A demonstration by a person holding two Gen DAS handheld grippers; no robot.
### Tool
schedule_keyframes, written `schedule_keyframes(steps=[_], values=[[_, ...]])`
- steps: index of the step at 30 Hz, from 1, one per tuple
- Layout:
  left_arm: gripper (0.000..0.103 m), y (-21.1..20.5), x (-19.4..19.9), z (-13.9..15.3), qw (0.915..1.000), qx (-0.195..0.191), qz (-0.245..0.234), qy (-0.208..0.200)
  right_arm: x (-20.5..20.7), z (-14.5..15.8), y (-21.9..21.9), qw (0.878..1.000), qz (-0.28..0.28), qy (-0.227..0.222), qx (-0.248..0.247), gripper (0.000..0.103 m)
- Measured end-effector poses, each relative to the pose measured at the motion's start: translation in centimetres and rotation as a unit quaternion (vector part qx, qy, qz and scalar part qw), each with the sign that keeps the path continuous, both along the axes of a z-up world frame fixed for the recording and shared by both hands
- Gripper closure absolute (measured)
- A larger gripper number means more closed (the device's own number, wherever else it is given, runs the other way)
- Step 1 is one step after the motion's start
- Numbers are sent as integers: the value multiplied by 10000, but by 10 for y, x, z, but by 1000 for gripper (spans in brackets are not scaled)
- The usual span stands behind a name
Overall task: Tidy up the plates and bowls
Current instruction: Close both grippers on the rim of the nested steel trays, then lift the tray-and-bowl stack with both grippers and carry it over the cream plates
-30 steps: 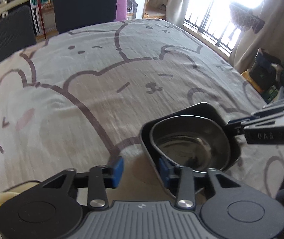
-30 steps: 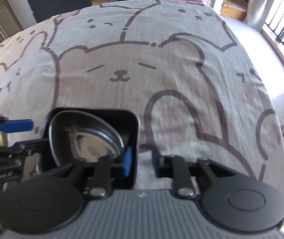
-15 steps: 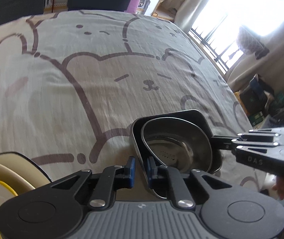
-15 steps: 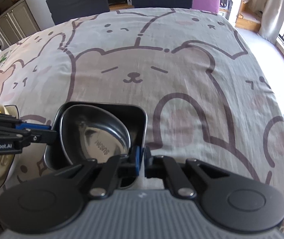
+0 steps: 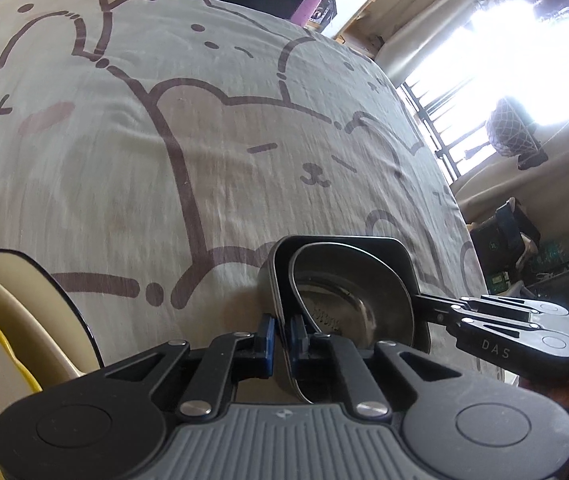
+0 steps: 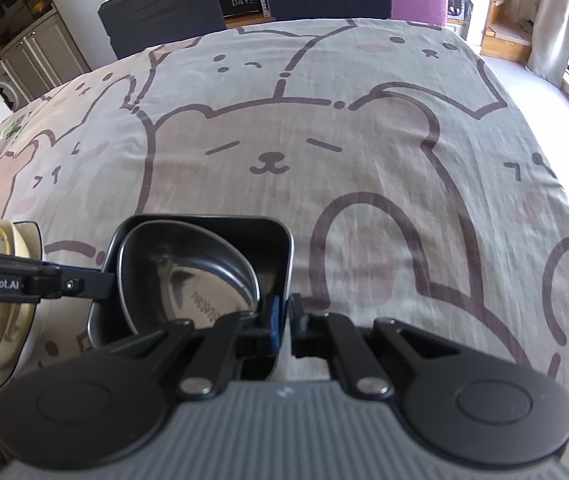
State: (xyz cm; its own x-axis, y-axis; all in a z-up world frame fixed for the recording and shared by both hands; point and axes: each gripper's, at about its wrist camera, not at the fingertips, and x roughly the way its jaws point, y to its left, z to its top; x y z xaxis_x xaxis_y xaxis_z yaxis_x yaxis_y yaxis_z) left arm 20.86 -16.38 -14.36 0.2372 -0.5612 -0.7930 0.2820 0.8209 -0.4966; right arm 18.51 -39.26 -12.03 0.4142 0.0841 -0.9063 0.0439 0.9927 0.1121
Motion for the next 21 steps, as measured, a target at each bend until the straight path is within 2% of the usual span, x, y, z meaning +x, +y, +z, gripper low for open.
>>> schedule_keyframes(steps=[6,11,17,21], values=[[94,-5,-5,0,9996,134,-93,-225,0,2,-7,9995,-58,122,277,97],[95,-2,-2,-3,9999,33,106,8,-2,3,-12,9987,-89,149,477,97],[95,-5,-3,0,9997,209,-119,27,-3,3,-14,9981,-129,134,579,98],[95,-2,-2,-1,9998,148,-107,108,-5,5,-15,9976,-139,178,656,98]])
